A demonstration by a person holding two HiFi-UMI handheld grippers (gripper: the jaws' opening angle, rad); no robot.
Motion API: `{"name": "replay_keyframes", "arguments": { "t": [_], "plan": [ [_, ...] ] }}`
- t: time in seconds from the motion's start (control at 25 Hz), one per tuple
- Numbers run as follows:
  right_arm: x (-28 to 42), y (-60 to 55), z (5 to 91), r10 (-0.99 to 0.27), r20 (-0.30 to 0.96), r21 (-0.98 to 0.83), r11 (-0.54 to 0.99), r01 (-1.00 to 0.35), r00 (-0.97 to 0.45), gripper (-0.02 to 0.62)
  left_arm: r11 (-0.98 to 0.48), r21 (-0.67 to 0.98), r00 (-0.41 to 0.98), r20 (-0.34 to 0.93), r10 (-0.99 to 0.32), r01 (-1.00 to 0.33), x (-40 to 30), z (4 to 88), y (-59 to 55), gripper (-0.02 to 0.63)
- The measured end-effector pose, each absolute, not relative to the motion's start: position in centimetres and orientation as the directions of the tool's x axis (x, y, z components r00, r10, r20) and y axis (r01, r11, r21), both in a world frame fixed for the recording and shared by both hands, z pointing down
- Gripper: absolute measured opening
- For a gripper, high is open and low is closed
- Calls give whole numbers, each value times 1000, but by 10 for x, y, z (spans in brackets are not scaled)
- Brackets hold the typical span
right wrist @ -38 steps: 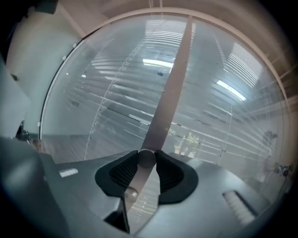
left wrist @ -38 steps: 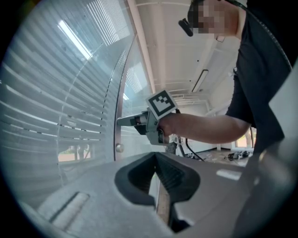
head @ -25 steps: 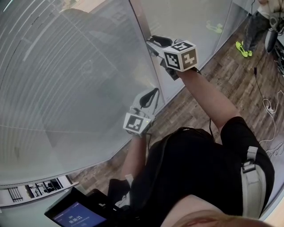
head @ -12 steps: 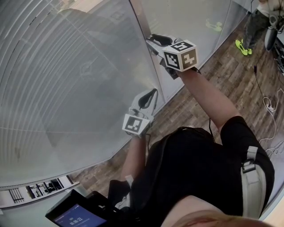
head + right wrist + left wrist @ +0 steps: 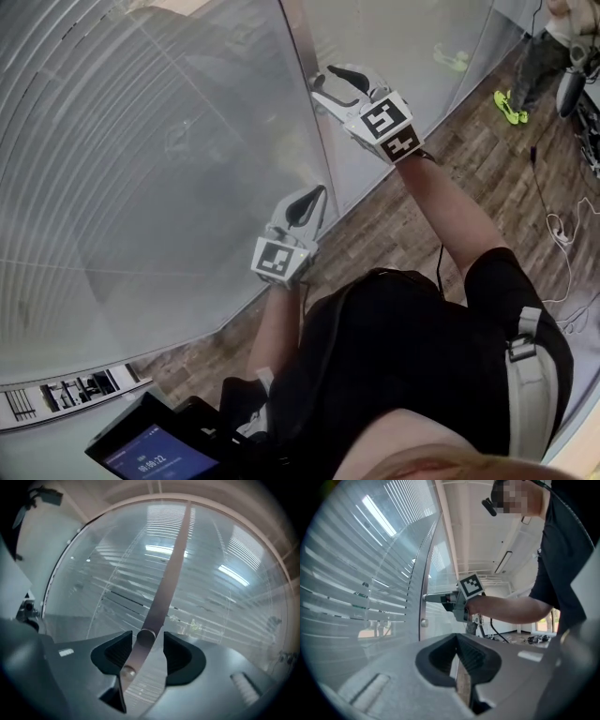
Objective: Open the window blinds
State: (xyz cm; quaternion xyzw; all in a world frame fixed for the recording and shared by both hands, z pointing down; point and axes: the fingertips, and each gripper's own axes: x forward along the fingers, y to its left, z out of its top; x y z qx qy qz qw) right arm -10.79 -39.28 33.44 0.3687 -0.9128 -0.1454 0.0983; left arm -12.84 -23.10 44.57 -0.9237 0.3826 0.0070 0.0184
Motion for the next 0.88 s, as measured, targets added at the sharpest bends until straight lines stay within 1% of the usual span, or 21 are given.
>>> {"name": "replay_keyframes", "arguments": {
  "t": [0.08,0.16,0.28,0.4,0.52,0.56,0.6,0.64,0.88],
  "plan": [
    [-109,-386,332,-679,65,443,676,-589,-731,215,-706,-38,707,-42,-706,-707,-128,449,-232,3],
    [-109,-381,331,-680,78,556,637,-534,-729,212,-709,-40,710,-39,-703,-704,-127,450,-230,3],
    [-108,-381,336,-736,133,771,497,-398,-663,205,-706,-20,706,-42,-707,-708,-127,449,-228,3],
    [-119,-394,343,-776,150,900,363,-240,-613,202,-701,14,700,-33,-713,-713,-136,456,-238,3],
    [-131,-406,348,-790,161,945,296,-137,-592,202,-698,27,697,-39,-716,-715,-143,460,-247,3],
    [-132,-406,350,-794,164,952,282,-115,-586,191,-697,31,695,-42,-717,-717,-143,459,-247,3],
    [-132,-406,351,-798,166,957,272,-100,-579,157,-695,35,694,-43,-719,-718,-142,458,-246,3],
    [-132,-405,351,-801,167,960,265,-91,-574,131,-695,41,693,-45,-719,-718,-142,456,-244,3],
    [-131,-403,350,-808,168,958,269,-101,-564,127,-696,28,694,-59,-718,-717,-142,452,-244,3]
  ]
}}
